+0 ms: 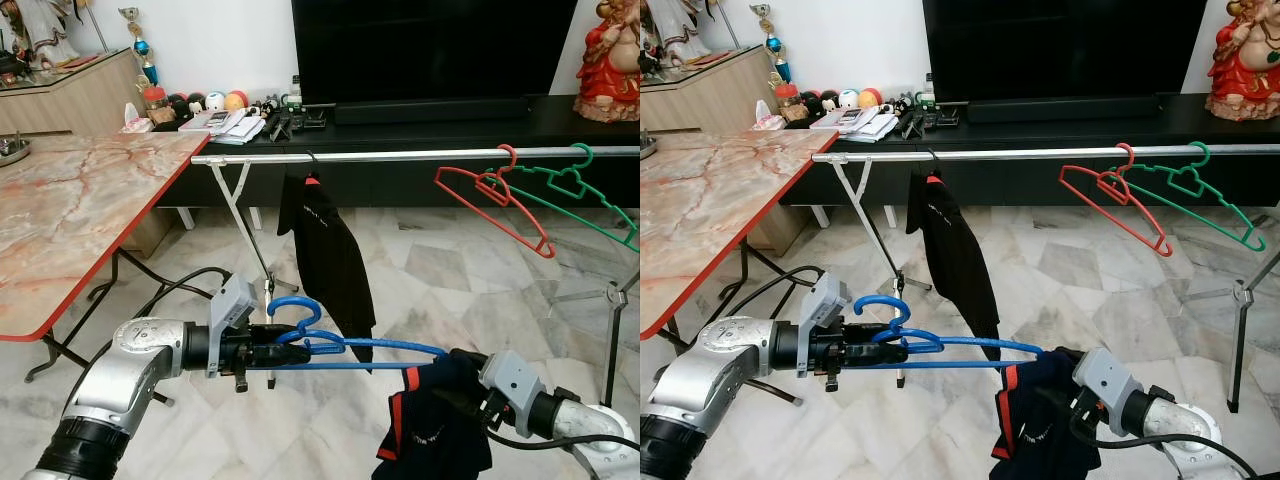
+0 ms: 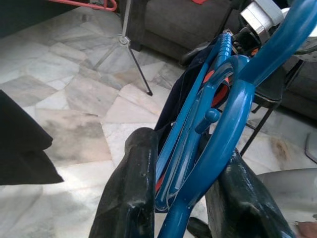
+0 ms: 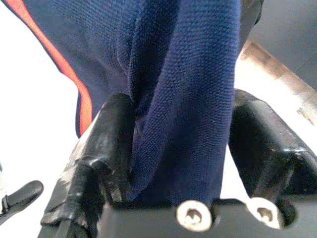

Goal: Hang hanger

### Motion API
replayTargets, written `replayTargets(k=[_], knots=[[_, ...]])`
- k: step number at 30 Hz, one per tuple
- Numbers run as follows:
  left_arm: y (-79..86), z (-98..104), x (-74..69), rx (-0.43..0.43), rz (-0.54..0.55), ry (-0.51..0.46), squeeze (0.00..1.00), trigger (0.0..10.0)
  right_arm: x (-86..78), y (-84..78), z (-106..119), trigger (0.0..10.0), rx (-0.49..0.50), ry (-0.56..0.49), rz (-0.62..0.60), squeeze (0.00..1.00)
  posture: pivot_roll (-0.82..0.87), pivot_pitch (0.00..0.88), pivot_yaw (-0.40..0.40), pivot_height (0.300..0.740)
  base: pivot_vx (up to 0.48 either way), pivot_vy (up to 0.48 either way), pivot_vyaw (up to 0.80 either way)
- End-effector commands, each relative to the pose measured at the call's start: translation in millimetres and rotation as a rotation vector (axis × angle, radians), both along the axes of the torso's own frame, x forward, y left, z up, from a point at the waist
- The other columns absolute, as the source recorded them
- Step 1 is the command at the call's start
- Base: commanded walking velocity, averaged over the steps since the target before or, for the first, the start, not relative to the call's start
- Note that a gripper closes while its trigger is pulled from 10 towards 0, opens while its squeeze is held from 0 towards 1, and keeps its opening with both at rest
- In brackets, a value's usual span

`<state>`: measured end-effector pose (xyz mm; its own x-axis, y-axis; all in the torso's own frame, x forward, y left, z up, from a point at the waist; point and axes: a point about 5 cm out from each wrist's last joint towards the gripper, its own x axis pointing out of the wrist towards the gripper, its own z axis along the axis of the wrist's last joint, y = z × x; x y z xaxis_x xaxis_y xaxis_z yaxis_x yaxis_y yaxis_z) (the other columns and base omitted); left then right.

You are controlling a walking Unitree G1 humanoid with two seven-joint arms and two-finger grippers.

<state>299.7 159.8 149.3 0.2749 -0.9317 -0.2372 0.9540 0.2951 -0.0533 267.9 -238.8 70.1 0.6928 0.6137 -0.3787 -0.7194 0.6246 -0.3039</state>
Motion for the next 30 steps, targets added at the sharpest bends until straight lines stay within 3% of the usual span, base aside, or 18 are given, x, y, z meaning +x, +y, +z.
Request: replayTargets(k=[1, 23, 30], knots=[[-1.5, 8.5, 3.8, 0.001, -0.006, -0.043, 0.0, 0.0, 1.8, -2.9, 5.0, 0.0, 0.005, -0.021, -0.004, 0.0, -0.05, 0.0, 0.082, 0.74, 0.0, 0.0, 0.0], [-2.1, 6.1, 4.0, 0.009, 0.003, -0.046, 0.0, 0.0, 0.3, -2.2, 4.2, 0.0, 0.017, -0.007, -0.004, 0.0, -0.04, 0.0, 0.073, 0.74, 0.0, 0.0, 0.0], [-0.5, -1.2, 5.0, 0.067, 0.013, -0.044, 0.0, 0.0, -1.5, -3.2, 4.2, 0.0, 0.019, 0.011, 0.005, 0.0, -0.04, 0.0, 0.073, 0.74, 0.0, 0.0, 0.0]])
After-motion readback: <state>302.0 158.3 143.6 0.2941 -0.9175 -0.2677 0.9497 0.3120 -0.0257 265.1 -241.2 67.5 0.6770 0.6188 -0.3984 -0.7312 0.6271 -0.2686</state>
